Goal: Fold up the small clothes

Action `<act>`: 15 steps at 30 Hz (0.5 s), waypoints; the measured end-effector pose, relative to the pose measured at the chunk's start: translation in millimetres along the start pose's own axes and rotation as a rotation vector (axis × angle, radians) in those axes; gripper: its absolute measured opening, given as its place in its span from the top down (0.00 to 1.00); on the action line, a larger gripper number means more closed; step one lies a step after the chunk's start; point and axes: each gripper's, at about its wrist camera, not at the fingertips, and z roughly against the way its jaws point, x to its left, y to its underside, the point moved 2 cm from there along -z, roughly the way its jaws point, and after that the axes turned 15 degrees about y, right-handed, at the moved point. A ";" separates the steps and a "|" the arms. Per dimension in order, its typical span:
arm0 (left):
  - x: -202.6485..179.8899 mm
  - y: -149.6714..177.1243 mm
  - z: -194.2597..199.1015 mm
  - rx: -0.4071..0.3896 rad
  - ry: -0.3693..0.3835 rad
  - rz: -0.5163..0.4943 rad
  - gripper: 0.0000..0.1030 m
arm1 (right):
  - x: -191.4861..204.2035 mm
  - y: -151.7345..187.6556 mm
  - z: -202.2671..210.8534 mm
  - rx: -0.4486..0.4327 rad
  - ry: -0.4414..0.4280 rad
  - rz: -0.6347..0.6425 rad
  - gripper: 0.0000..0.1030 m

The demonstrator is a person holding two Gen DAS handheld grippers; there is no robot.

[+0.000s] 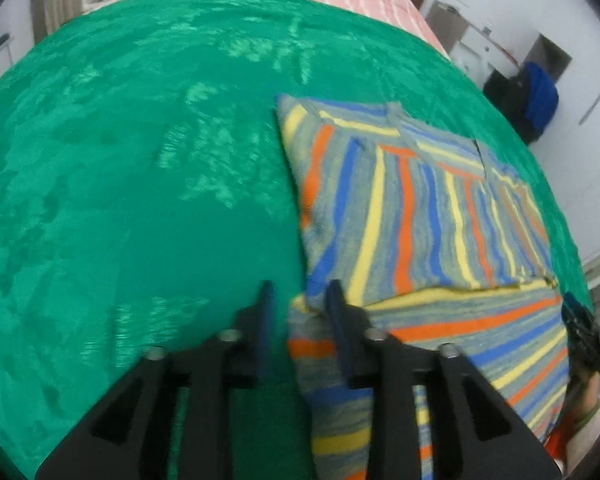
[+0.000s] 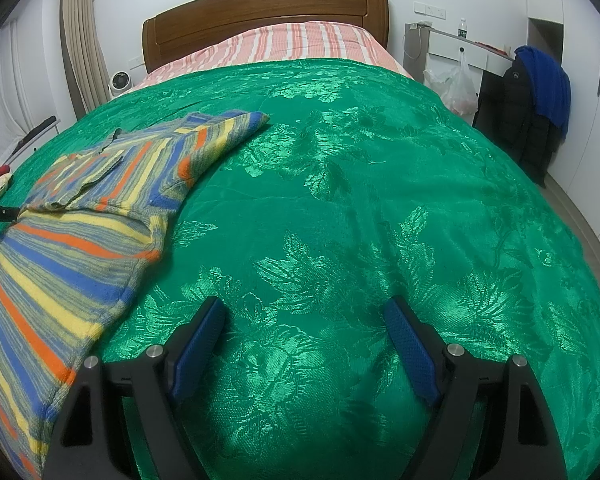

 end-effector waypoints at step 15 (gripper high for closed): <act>7.7 -12.9 -27.4 -0.031 0.023 0.090 0.94 | 0.1 1.3 0.9 -0.003 0.024 0.012 0.20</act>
